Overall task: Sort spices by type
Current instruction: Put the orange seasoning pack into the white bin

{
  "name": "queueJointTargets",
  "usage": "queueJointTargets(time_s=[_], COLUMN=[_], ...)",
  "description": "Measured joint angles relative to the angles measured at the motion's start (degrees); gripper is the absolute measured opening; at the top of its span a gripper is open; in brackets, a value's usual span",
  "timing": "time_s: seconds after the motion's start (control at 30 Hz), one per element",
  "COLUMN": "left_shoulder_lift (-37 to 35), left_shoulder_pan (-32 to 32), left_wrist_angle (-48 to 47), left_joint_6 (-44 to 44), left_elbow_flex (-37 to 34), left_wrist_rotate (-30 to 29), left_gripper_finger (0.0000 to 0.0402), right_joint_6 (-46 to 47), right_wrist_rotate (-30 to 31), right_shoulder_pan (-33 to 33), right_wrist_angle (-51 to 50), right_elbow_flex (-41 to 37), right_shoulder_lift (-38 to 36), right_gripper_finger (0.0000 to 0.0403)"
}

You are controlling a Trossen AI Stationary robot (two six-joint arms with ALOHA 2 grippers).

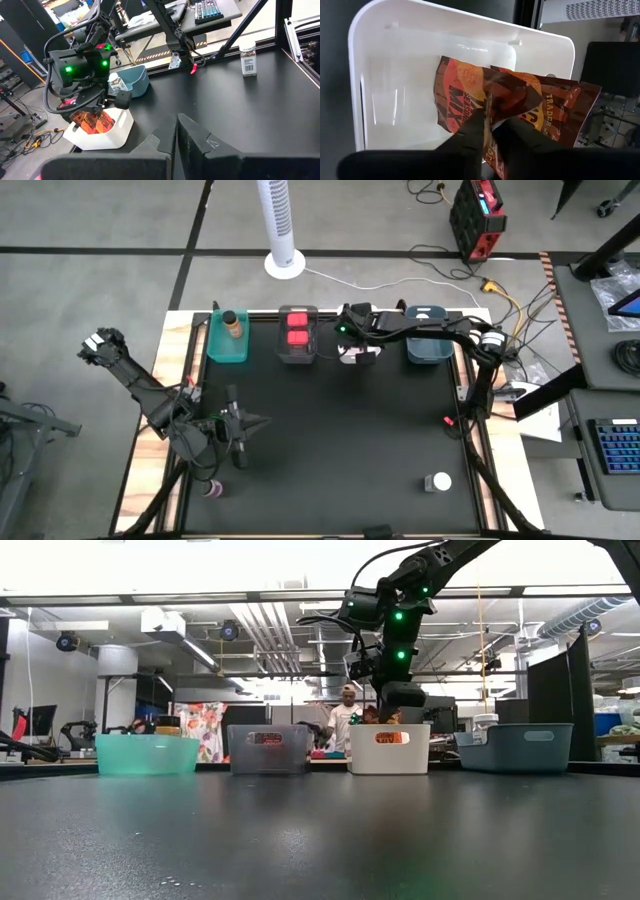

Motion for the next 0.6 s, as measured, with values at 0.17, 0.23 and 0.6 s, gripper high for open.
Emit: queueJointTargets(time_s=[0.17,0.23,0.6], left_shoulder_lift=[0.0,0.0,0.0], left_shoulder_pan=[0.0,0.0,0.0], left_wrist_angle=[0.0,0.0,0.0], left_joint_6=[0.0,0.0,-0.4], left_elbow_flex=[0.0,0.0,0.0], left_wrist_rotate=[0.0,0.0,0.0], left_gripper_finger=[0.0,0.0,0.0], right_joint_6=[0.4,0.5,2.0], right_wrist_rotate=[0.0,0.0,0.5], right_shoulder_pan=[0.0,0.0,0.0], right_wrist_angle=[0.0,0.0,-0.3], right_elbow_flex=[0.0,0.0,0.1], right_shoulder_lift=[0.0,0.0,0.0], right_gripper_finger=[0.0099,0.0119,0.019])
